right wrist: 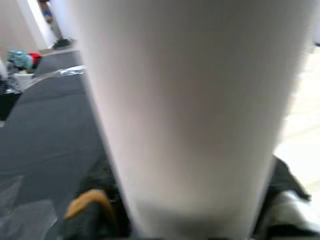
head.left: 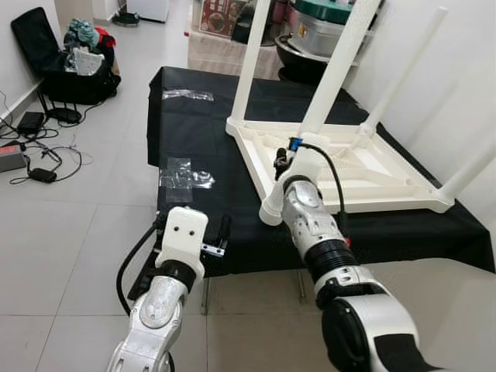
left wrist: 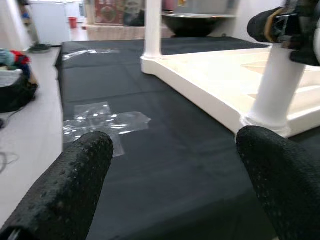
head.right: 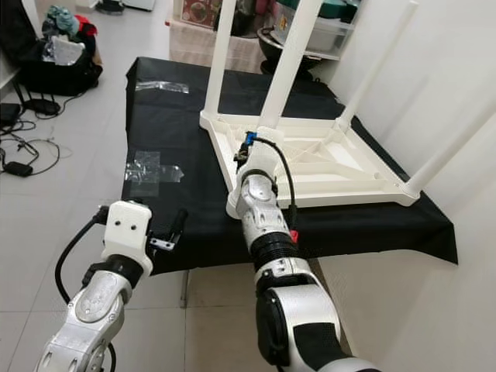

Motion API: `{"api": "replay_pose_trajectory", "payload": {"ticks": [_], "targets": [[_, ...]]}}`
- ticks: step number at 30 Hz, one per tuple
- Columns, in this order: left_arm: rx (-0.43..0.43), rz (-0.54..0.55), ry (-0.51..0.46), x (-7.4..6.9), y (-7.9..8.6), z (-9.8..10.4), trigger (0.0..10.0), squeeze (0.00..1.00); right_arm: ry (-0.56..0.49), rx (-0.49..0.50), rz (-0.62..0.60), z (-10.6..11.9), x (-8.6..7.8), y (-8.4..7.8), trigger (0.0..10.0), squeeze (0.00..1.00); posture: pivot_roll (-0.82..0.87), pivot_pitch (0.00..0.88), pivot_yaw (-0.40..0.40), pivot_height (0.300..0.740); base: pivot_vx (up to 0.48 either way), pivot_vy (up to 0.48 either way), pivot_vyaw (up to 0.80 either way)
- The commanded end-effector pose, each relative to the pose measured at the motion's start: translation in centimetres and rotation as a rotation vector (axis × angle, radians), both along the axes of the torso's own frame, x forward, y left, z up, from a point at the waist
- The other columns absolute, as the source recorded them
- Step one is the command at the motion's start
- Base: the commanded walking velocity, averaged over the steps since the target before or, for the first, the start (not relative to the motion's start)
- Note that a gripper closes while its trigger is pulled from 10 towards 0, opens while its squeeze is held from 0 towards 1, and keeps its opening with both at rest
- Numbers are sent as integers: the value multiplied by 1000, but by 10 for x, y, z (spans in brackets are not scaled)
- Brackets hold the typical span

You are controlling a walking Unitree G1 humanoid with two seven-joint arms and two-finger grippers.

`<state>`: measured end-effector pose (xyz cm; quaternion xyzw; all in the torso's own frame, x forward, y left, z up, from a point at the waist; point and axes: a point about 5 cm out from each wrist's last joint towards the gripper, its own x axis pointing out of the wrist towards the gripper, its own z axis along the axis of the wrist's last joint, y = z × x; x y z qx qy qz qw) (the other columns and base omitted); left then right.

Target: Building children table

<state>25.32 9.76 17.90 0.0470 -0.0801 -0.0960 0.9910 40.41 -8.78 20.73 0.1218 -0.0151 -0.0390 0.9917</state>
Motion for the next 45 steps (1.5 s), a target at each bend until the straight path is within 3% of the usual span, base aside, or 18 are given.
{"api": "replay_pose_trajectory", "payload": {"ticks": [1,4,5,9,11,14,16,18,20,22,29,30,33,36,39,42,43,45], "targets": [[-1,-10,-3,0,-3,0,10000,0,-61,9,79,-1,-1,4,10000,1000,134,89,-196,740,0,0,0],[-1,-10,-3,0,-3,0,10000,0,-61,9,79,-1,-1,4,10000,1000,134,89,-196,740,0,0,0],[-1,-9,-6,1,-3,1,10000,0,-163,-58,131,12,1,-6,10000,0,131,97,-203,740,0,0,0],[-1,-8,-8,2,-3,2,10000,0,-205,-85,158,18,1,-9,10000,0,131,97,-203,740,0,0,0],[0,-7,-9,2,-2,2,10000,0,-234,-71,272,22,3,-16,10000,0,125,98,-214,740,0,0,0],[1,-13,-10,3,-3,2,10000,0,-200,-62,585,14,-1,-16,10000,0,133,104,-191,740,0,0,0],[1,-13,-10,3,-3,2,10000,0,-200,-62,585,14,-1,-16,10000,0,133,104,-191,740,0,0,0],[4,-30,-10,2,-6,2,10000,0,-174,-81,925,5,-13,-5,10000,0,136,101,-190,740,0,0,0],[4,-30,-10,2,-6,2,10000,0,-174,-81,925,5,-13,-5,10000,0,136,101,-190,740,0,0,0],[3,-42,-15,1,-8,3,10000,0,-144,-119,1100,5,-19,6,10000,0,134,113,-194,740,0,0,0],[-9,-51,-27,4,-11,9,10000,0,-169,-179,1190,11,-21,27,10000,0,131,146,-195,740,0,0,0],[-7,-50,-29,5,-11,9,10000,0,-165,-234,1116,11,-17,30,275,0,127,141,-190,740,0,0,0],[-6,-48,-30,6,-10,10,10000,0,-164,-271,1061,11,-14,31,275,0,124,145,-189,740,0,0,0],[-16,-35,-32,10,-7,11,10000,0,-150,-283,818,17,-2,23,0,0,113,162,-184,740,0,0,0],[-15,-35,-31,11,-7,11,10000,0,-146,-305,726,21,2,16,0,0,110,166,-186,740,0,0,0],[-1,-55,-20,11,-10,8,10000,0,-68,-351,333,22,13,-12,0,0,103,162,-191,740,0,0,0],[15,-87,-31,12,-14,9,10000,0,-44,-281,186,23,14,-25,0,0,106,163,-192,740,0,0,0],[26,-109,-40,12,-17,11,10000,0,-30,-227,106,23,15,-32,0,0,106,161,-194,740,0,0,0]]}}
